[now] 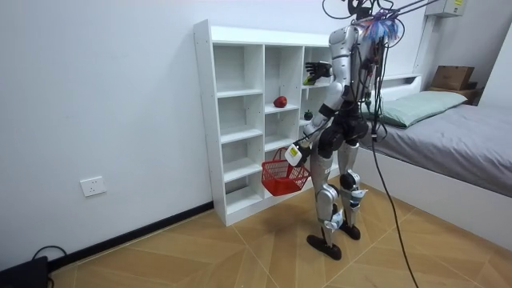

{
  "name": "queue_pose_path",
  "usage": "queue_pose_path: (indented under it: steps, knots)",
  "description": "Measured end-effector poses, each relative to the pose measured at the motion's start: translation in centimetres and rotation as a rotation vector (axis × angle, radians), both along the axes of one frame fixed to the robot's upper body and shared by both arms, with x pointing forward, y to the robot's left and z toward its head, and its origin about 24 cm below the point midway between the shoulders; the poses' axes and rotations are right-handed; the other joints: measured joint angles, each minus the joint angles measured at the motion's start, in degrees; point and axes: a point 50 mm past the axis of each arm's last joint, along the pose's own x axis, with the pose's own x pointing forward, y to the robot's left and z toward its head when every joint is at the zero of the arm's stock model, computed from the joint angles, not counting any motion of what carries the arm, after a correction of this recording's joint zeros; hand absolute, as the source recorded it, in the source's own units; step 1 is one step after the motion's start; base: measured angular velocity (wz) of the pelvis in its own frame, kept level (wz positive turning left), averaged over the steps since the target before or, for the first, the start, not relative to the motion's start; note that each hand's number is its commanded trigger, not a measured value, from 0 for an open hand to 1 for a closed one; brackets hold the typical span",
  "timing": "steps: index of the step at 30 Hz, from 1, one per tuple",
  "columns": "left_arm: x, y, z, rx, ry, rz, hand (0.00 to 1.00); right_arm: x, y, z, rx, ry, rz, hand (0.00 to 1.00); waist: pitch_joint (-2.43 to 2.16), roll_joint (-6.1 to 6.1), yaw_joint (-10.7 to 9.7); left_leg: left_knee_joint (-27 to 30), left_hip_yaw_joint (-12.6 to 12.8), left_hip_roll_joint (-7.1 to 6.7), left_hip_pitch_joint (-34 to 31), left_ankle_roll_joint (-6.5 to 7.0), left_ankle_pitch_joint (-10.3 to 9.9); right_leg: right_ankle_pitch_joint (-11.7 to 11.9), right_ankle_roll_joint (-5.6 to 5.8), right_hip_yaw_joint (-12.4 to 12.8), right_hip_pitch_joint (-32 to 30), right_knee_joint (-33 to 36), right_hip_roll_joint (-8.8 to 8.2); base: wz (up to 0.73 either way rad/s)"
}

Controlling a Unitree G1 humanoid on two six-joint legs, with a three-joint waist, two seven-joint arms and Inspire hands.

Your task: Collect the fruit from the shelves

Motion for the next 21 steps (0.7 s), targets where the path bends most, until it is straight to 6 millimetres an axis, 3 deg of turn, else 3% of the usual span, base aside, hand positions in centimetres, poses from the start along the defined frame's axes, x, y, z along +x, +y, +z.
queue_pose_path:
  steps: [8,21]
  knots:
    - [0.0,0.1,-0.1,0.000,0.014,0.005,1.00,-0.2,-0.6,-1.7,-0.025,0.105,-0.015,0.00,-0.04,-0.06,0.02,0.13,-0.21,-0.02,0.02,0.00,0.00,0.00,0.00,-0.15,0.21,0.01,-0.04,0.00]
    - [-0.1,0.4,0.0,-0.003,0.027,-0.010,1.00,0.3,-1.4,-2.9,-0.002,0.178,-0.028,0.00,-0.14,-0.23,-0.64,0.52,-0.45,-0.17,-0.01,0.06,0.03,0.00,0.00,-0.42,0.49,-0.06,-0.21,0.00]
